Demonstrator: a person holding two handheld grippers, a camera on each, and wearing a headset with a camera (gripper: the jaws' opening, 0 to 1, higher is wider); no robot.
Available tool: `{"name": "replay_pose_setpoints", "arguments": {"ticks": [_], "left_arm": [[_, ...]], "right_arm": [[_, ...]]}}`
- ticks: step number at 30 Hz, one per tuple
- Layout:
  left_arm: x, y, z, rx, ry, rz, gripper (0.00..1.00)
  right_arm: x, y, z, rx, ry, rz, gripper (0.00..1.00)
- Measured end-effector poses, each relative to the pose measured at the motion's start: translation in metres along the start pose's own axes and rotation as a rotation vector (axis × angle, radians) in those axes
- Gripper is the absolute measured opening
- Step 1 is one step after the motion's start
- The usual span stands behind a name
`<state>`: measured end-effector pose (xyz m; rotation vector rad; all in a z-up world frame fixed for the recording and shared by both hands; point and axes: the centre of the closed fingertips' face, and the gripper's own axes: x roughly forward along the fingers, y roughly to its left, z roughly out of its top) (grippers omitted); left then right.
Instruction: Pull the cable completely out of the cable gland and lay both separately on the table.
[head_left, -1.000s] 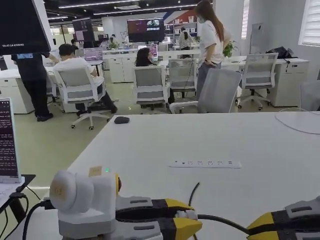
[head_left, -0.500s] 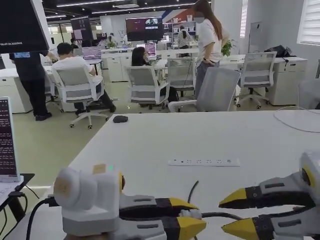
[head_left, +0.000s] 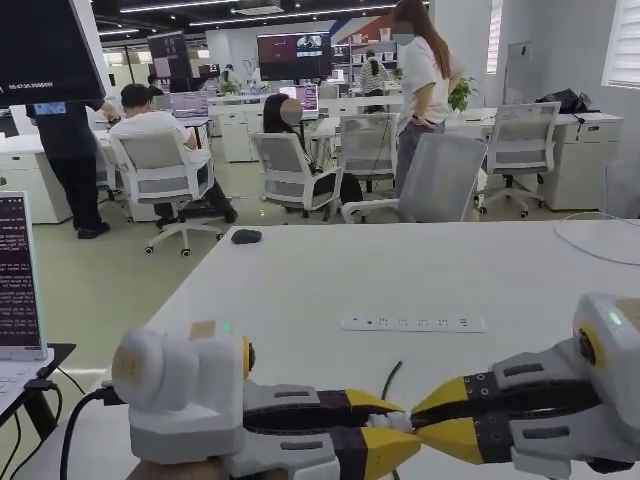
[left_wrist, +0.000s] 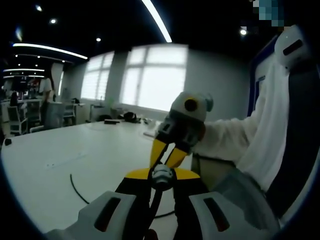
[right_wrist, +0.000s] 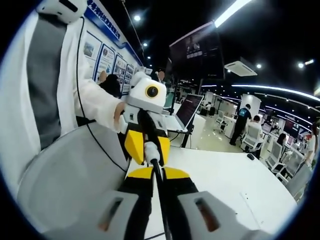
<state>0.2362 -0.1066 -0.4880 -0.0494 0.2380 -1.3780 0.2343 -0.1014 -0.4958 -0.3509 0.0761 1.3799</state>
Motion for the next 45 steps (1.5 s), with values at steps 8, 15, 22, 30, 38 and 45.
{"name": "replay_pose_setpoints", "arguments": {"ticks": [8,15,22,30,38,45], "left_arm": [[0.003,0.000,-0.002,0.010,0.015,0.001,0.17],[-0.006,0.005,-0.002,0.016,0.023,0.030,0.17],[-0.012,0.009,-0.002,0.022,0.022,0.050,0.17],[-0.018,0.013,-0.005,0.018,0.028,0.068,0.17],[-0.024,0.019,0.001,0.012,-0.001,0.098,0.17],[-0.021,0.019,0.002,0.009,-0.005,0.094,0.17]], "right_arm": [[-0.001,0.003,0.001,-0.003,-0.001,-0.002,0.03],[-0.009,-0.003,-0.001,0.006,-0.004,-0.029,0.03],[-0.018,-0.006,-0.004,0.015,0.000,-0.051,0.03],[-0.036,-0.011,-0.019,0.045,0.017,-0.076,0.03],[-0.051,-0.012,-0.031,0.086,0.027,-0.115,0.03],[-0.051,-0.012,-0.035,0.091,0.036,-0.123,0.03]]}}
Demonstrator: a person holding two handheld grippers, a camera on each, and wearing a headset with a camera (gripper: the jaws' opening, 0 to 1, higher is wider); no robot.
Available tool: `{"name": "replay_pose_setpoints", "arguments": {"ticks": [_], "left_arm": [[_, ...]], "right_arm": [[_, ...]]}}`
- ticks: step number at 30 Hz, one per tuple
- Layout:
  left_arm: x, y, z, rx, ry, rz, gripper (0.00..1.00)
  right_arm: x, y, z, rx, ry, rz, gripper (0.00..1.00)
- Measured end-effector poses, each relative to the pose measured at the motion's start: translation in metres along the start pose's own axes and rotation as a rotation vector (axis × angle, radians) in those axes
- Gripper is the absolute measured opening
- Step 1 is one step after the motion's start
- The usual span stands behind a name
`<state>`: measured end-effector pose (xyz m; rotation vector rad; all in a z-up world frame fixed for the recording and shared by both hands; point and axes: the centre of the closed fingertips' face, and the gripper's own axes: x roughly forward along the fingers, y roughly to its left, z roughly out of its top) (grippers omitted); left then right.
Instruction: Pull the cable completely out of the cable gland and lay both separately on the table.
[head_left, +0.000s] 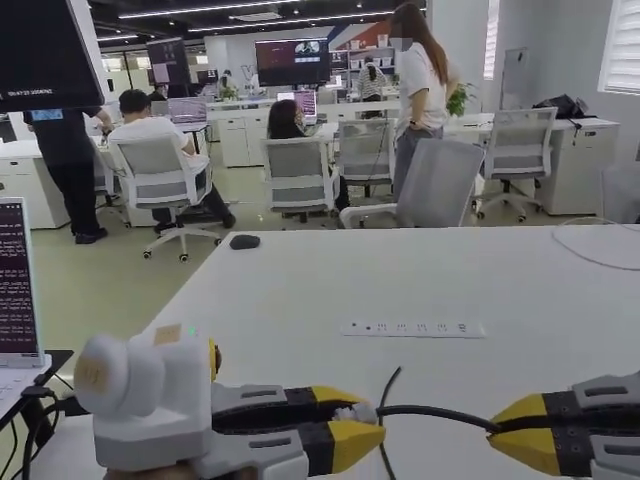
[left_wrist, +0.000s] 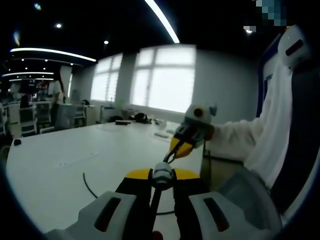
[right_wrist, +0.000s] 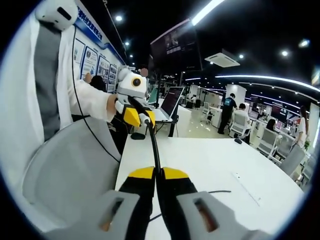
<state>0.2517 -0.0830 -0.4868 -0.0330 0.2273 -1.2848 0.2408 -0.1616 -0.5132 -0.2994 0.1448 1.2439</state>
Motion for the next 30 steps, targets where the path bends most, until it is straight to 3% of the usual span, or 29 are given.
{"name": "replay_pose_setpoints", "arguments": {"ticks": [12,15,23,30], "left_arm": [[0.003,-0.005,0.003,0.010,-0.012,-0.016,0.17],[0.004,-0.007,0.004,0.008,-0.017,-0.023,0.17],[0.010,-0.011,0.000,0.002,-0.002,-0.042,0.17],[0.016,-0.017,-0.003,-0.006,0.004,-0.065,0.17]], "right_arm": [[0.003,0.000,-0.010,0.005,0.023,-0.010,0.06],[0.006,-0.001,-0.012,-0.006,0.032,-0.012,0.15],[0.022,0.000,0.004,-0.045,0.013,0.014,0.21],[0.042,0.010,0.017,-0.104,0.013,0.092,0.21]]}}
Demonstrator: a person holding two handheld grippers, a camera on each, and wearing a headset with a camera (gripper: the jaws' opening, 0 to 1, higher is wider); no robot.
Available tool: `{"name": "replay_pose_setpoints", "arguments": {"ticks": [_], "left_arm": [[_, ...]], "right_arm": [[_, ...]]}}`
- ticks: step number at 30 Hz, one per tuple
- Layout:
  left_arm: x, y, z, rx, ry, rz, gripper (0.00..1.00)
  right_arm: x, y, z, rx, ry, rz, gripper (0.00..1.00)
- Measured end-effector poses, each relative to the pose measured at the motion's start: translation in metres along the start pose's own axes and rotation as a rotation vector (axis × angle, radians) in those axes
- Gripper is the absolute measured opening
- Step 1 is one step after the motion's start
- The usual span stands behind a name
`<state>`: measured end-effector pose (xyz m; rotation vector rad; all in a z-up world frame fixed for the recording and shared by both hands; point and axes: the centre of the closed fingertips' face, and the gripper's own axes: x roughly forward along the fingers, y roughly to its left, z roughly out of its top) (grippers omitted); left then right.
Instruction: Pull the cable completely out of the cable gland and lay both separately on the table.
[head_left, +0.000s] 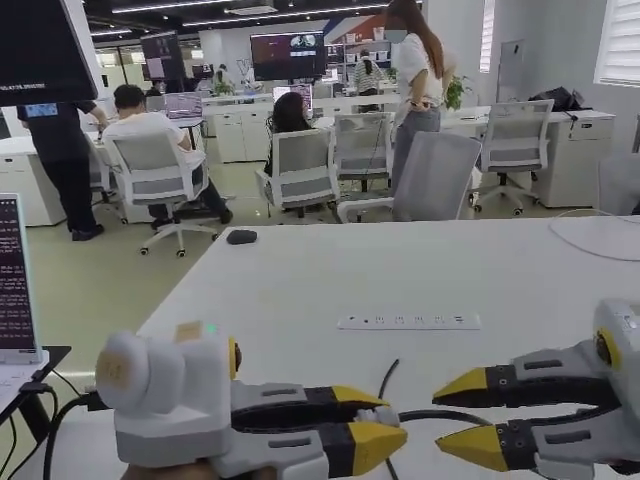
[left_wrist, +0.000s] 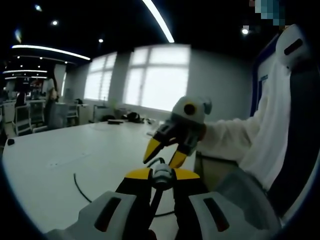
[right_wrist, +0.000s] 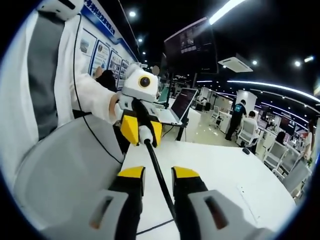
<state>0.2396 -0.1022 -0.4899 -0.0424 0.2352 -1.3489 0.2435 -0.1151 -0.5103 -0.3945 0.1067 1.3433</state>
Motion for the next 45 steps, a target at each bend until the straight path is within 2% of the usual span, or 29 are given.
{"name": "replay_pose_setpoints", "arguments": {"ticks": [5,10,12,18,32,45], "left_arm": [[0.001,-0.001,-0.002,-0.003,0.003,-0.004,0.17],[0.000,0.000,-0.003,-0.005,0.005,-0.004,0.17],[-0.001,0.000,-0.004,-0.006,0.008,-0.007,0.17],[-0.001,0.001,-0.003,-0.007,0.003,-0.003,0.17],[-0.003,0.003,-0.003,-0.008,0.007,0.003,0.17],[-0.018,0.011,-0.005,-0.007,0.016,0.035,0.17]], "right_arm": [[0.010,0.005,0.003,-0.014,0.001,0.037,0.16],[0.013,0.007,0.006,-0.025,-0.007,0.047,0.11],[0.013,0.006,0.005,-0.025,0.000,0.049,0.07],[0.013,0.008,0.005,-0.009,0.001,0.059,0.04],[0.009,0.008,-0.001,0.012,-0.006,0.049,0.03],[-0.009,0.005,-0.015,0.047,0.011,0.006,0.03]]}}
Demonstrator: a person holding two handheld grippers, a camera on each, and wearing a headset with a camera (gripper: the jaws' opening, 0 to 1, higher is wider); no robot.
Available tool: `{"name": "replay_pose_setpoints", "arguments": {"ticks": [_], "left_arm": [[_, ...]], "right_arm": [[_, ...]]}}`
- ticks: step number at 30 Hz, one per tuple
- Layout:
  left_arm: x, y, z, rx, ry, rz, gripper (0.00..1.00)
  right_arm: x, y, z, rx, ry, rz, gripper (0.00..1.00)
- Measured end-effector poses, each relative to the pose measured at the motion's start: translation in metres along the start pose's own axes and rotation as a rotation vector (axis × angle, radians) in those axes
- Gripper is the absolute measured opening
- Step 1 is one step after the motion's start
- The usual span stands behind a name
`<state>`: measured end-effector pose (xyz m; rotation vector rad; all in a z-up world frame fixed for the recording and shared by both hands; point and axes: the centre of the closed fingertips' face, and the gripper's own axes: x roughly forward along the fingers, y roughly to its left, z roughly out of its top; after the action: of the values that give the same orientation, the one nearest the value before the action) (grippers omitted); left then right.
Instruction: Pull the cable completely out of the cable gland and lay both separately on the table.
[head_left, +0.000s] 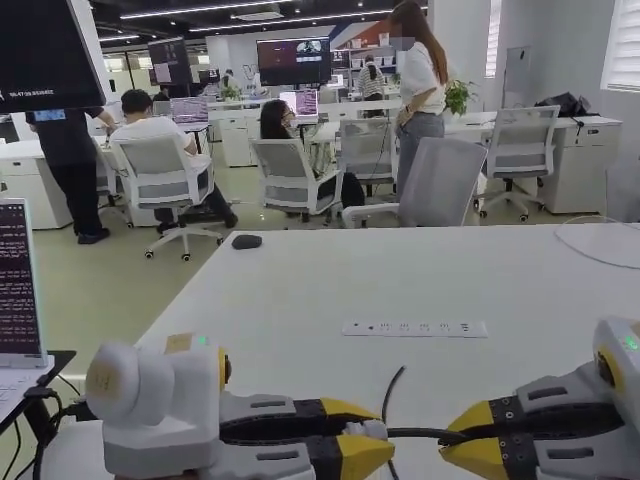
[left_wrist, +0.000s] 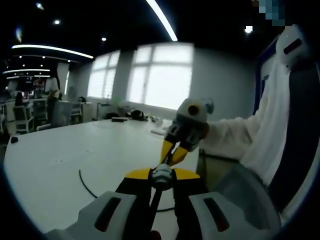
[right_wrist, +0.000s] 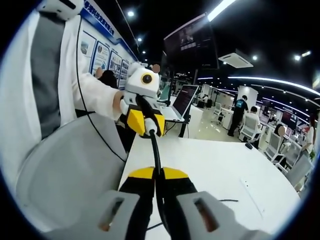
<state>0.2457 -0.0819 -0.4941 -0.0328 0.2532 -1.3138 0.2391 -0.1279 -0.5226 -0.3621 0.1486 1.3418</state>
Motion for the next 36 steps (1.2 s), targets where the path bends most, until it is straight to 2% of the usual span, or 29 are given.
{"name": "replay_pose_setpoints", "arguments": {"ticks": [8,23,27,31,33,36], "left_arm": [[-0.003,0.001,0.002,0.001,-0.006,0.006,0.17],[0.002,-0.003,0.005,0.007,-0.011,-0.006,0.17],[0.004,-0.008,0.005,0.008,-0.014,-0.030,0.17],[0.008,-0.013,0.005,0.005,-0.013,-0.046,0.17],[0.010,-0.014,0.004,0.003,-0.011,-0.053,0.17],[0.014,-0.017,0.003,0.002,-0.006,-0.064,0.17]], "right_arm": [[-0.009,0.001,-0.003,0.028,-0.003,-0.034,0.03],[-0.010,0.003,-0.006,0.040,-0.007,-0.033,0.03],[-0.008,0.007,-0.012,-0.012,0.029,-0.018,0.04],[-0.005,0.011,-0.007,-0.033,0.034,-0.002,0.09],[-0.002,0.011,-0.001,-0.041,0.024,0.000,0.14],[0.002,0.011,0.009,-0.052,0.002,0.007,0.15]]}}
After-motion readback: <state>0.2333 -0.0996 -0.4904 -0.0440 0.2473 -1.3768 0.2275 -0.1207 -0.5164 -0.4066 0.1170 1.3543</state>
